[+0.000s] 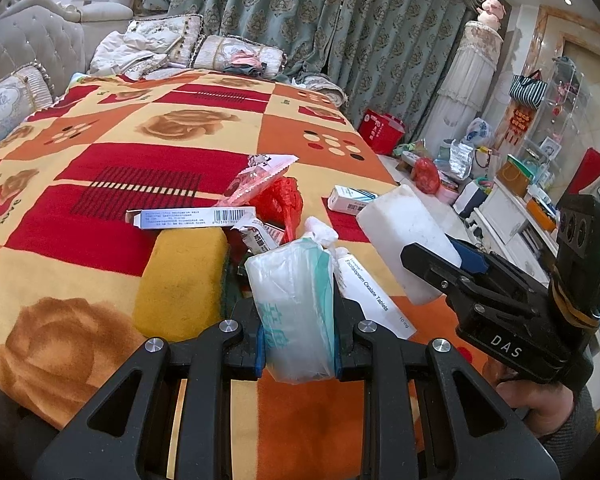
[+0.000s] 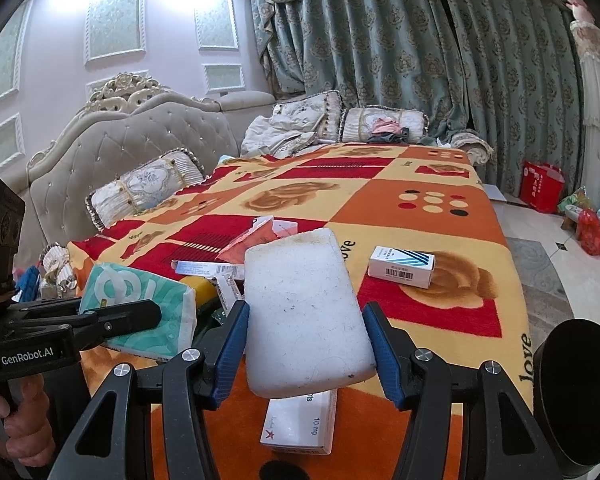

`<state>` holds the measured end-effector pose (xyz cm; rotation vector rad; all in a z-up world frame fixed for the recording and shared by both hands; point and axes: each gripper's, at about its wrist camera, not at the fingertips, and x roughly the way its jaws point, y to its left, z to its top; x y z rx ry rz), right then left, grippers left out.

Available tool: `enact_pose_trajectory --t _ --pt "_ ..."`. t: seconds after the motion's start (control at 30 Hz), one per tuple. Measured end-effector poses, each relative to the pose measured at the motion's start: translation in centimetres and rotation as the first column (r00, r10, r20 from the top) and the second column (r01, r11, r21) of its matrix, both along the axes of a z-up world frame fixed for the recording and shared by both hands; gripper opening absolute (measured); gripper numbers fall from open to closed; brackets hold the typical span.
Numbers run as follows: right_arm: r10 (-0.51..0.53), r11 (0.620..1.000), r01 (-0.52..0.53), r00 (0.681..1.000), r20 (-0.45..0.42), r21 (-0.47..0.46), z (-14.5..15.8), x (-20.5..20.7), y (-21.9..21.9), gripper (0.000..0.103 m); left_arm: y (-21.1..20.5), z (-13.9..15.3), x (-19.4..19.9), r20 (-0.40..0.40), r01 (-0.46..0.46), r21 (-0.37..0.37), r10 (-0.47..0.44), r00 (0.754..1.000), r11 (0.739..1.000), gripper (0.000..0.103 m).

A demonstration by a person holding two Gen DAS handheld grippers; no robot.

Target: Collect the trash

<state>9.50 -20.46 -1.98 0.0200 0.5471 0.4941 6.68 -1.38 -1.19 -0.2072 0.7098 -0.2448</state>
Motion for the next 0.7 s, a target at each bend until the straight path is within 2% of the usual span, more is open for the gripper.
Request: enact_pose_trajectory --t 0.7 --pt "0.003 1.0 -0.003 1.0 -0.003 -0.003 -0.03 -0.03 -0.06 0.056 0.27 0.21 -0.06 -0.004 -0.001 -0.003 0.001 1.0 1.0 0.021"
